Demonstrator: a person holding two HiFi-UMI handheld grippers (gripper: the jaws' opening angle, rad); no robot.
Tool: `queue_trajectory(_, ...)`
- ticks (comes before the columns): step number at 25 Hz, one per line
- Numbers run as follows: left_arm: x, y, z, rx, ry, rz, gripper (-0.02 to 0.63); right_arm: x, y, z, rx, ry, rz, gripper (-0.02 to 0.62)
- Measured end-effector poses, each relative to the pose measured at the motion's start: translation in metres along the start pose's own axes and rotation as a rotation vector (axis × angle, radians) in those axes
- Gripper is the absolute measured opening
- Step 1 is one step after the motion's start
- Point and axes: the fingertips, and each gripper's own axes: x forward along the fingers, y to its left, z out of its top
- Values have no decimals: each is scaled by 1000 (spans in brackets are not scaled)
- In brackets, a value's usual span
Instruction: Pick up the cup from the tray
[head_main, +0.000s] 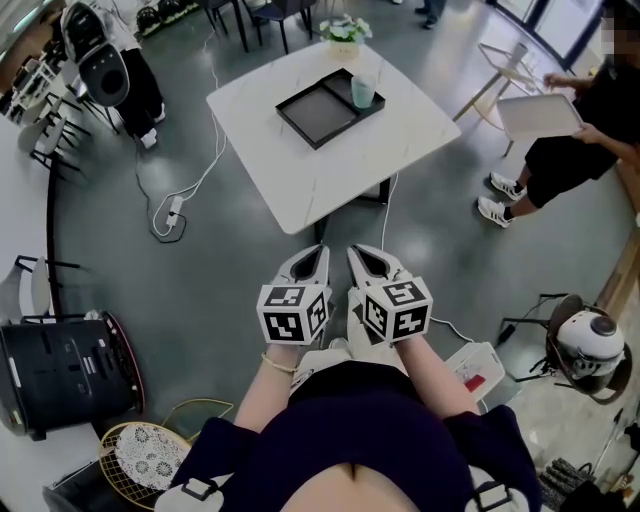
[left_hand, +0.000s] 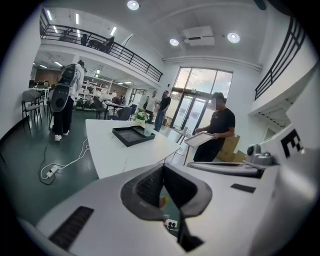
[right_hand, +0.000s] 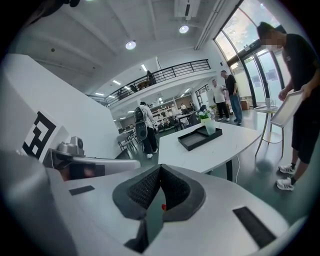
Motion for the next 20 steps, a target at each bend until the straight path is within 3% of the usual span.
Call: queue_trajectory(20, 136, 38, 79, -37, -12, 91, 9, 105, -112, 86, -75, 48, 35, 9)
